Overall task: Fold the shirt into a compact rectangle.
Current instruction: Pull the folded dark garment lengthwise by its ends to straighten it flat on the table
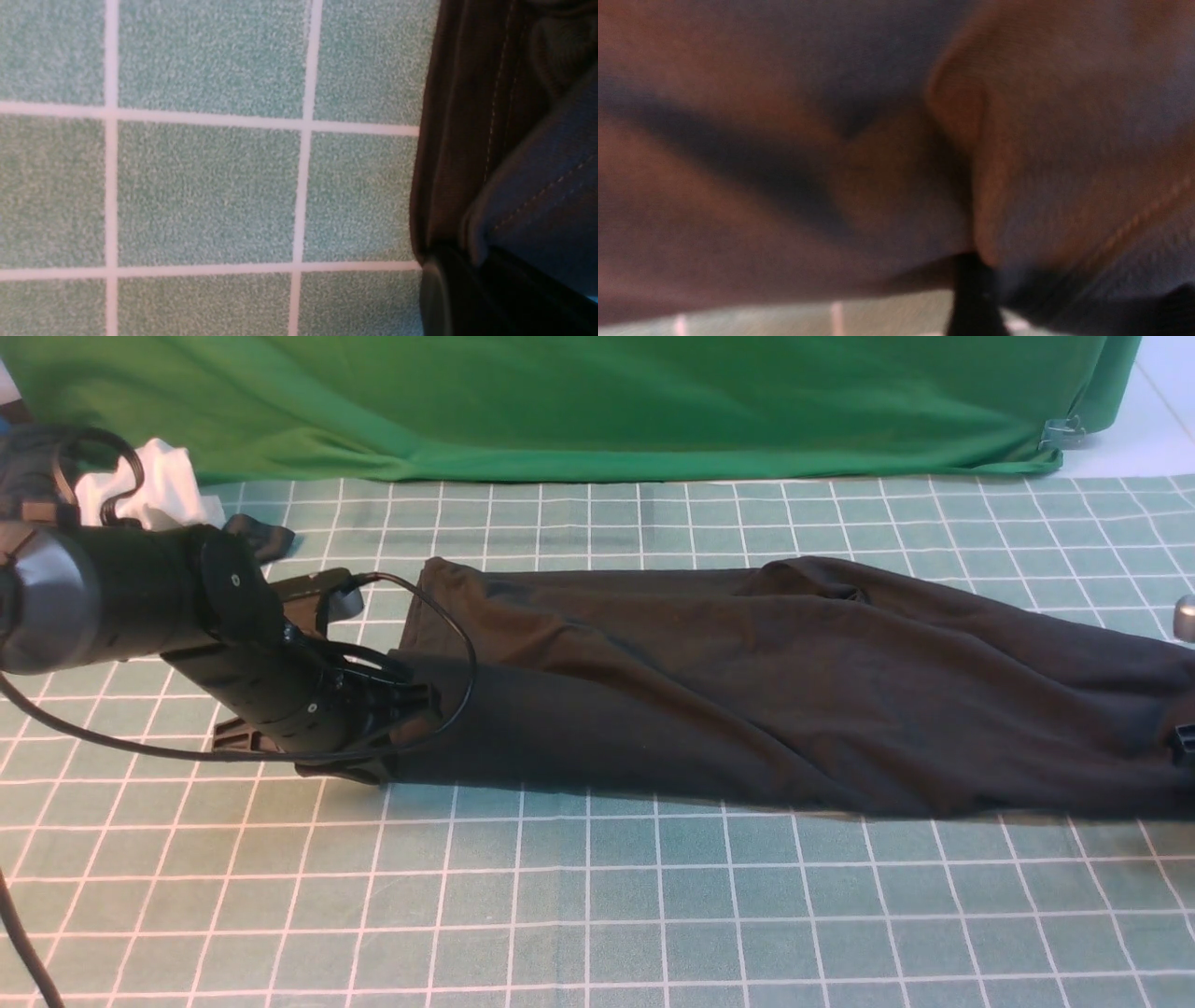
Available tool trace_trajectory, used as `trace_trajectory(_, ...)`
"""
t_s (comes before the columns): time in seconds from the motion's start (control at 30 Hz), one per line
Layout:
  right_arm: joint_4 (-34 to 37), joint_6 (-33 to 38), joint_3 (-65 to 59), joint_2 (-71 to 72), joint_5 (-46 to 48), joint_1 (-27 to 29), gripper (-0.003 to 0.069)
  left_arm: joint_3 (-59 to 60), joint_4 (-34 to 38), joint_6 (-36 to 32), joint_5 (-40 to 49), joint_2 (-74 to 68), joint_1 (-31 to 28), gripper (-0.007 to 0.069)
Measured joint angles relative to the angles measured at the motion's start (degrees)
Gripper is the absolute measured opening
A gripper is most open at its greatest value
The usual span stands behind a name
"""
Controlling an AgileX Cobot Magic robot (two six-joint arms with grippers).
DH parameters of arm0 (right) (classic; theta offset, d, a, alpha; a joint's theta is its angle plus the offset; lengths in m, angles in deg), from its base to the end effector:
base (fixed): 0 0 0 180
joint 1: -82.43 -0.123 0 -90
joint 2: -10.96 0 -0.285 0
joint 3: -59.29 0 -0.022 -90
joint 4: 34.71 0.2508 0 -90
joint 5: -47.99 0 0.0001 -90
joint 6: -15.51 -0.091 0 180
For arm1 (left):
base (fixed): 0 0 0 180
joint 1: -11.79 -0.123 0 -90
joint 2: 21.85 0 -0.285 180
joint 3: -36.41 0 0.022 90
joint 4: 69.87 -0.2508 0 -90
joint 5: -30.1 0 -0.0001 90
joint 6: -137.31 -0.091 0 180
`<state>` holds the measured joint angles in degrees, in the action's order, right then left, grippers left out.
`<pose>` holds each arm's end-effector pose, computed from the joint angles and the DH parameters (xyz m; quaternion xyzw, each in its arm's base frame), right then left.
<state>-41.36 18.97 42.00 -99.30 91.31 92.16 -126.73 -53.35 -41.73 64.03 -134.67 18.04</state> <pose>0.3196 -0.0622 0.1654 0.0156 0.9958 -0.0519 0.0740 0.3409 -0.0519 0.1568 -0.0612 0.9834 -0.1050 0.1347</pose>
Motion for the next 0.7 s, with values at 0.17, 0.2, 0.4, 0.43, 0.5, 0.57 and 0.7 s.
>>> trace_trajectory(0.17,-2.79,0.46,0.89,-0.25,-0.78,1.92,0.0064,0.00,-0.12,-0.96,0.55,0.31,0.00,0.0011)
trace_trajectory(0.2,-2.85,0.53,1.46,-0.25,-0.60,2.78,0.0052,0.00,-0.17,-0.96,1.33,0.88,0.00,0.0011)
trace_trajectory(0.4,-2.73,0.70,3.98,-0.25,0.43,7.58,0.0067,0.06,-0.17,-1.36,9.24,4.88,0.00,0.0011)
trace_trajectory(0.43,-2.73,0.70,4.12,-0.25,0.46,8.39,0.0080,0.29,-0.17,-1.41,10.94,5.66,0.00,0.0011)
trace_trajectory(0.5,-2.65,0.65,4.23,-0.25,0.61,9.54,0.0118,1.17,0.09,-1.39,12.68,6.91,0.00,0.0011)
trace_trajectory(0.57,-2.59,0.53,4.23,-0.25,0.62,10.32,0.0177,2.75,1.22,-1.39,13.56,8.56,0.00,0.0011)
trace_trajectory(0.7,-2.59,-0.14,4.23,-0.25,0.32,10.49,0.0278,3.96,4.77,-1.46,13.65,9.63,0.00,0.0013)
